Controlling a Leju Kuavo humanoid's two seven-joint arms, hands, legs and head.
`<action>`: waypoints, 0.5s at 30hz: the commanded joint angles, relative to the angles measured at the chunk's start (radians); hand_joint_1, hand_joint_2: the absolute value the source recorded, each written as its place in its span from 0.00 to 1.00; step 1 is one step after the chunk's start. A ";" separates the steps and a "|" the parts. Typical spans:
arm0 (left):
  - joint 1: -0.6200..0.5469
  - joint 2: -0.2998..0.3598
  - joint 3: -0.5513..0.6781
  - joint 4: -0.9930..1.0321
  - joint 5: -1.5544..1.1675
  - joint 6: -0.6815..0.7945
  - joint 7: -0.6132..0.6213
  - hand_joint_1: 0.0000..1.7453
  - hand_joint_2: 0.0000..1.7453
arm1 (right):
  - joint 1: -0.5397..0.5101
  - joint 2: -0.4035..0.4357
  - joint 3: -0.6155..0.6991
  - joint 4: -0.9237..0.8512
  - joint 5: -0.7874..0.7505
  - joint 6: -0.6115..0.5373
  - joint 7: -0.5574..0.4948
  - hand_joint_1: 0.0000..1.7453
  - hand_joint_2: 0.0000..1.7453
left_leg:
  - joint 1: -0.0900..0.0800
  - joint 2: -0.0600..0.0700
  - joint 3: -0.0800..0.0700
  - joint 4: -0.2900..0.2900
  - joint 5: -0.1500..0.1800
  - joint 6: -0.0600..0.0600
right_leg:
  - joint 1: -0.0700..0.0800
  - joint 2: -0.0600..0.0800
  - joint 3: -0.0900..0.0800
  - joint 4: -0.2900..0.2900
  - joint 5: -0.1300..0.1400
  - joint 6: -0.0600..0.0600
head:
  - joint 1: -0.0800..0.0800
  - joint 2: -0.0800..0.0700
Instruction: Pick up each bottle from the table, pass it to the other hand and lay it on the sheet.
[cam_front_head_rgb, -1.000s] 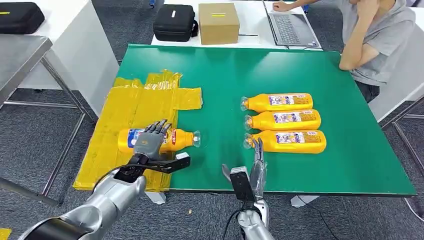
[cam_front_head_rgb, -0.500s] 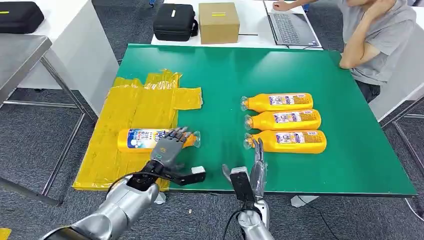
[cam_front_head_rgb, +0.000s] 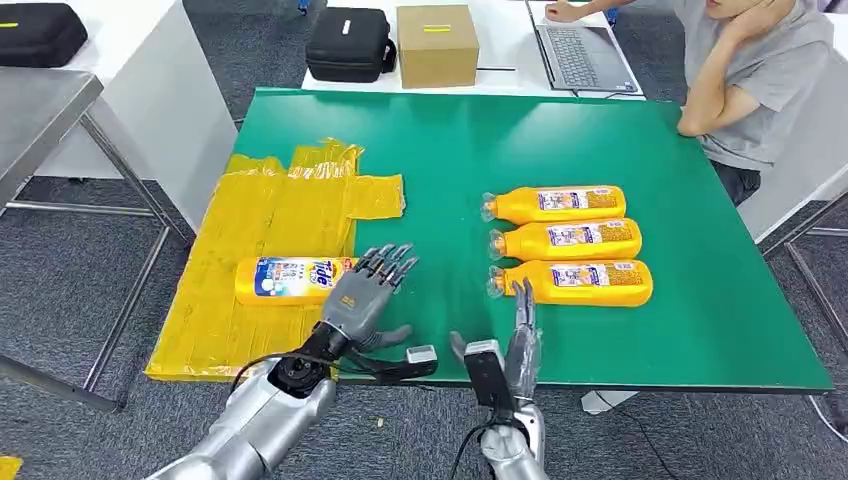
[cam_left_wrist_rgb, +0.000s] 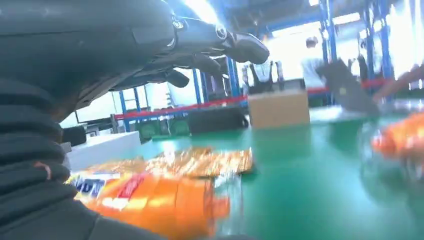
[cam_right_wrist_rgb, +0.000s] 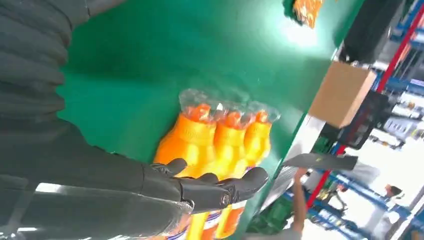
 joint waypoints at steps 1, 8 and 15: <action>-0.001 0.030 -0.021 -0.038 0.068 0.046 -0.020 0.00 1.00 | 0.014 -0.060 0.108 -0.097 -0.125 0.000 0.000 0.00 1.00 | 0.000 0.002 0.005 0.000 -0.003 -0.002 | 0.001 0.001 0.004 0.001 -0.002 -0.002 | 0.000 0.000; -0.004 0.028 -0.007 -0.018 0.098 0.064 -0.027 0.00 1.00 | 0.041 -0.077 0.124 -0.154 -0.144 0.000 0.000 0.00 1.00 | 0.000 0.001 0.004 0.000 -0.002 -0.002 | 0.001 0.000 0.004 0.000 -0.002 -0.002 | 0.000 0.000; -0.007 0.022 0.005 0.001 0.134 0.067 -0.044 0.00 1.00 | 0.059 -0.078 0.117 -0.187 -0.136 0.000 0.000 0.00 1.00 | 0.000 0.001 0.002 0.000 -0.001 -0.001 | 0.000 0.000 0.002 0.000 -0.001 -0.001 | 0.000 0.000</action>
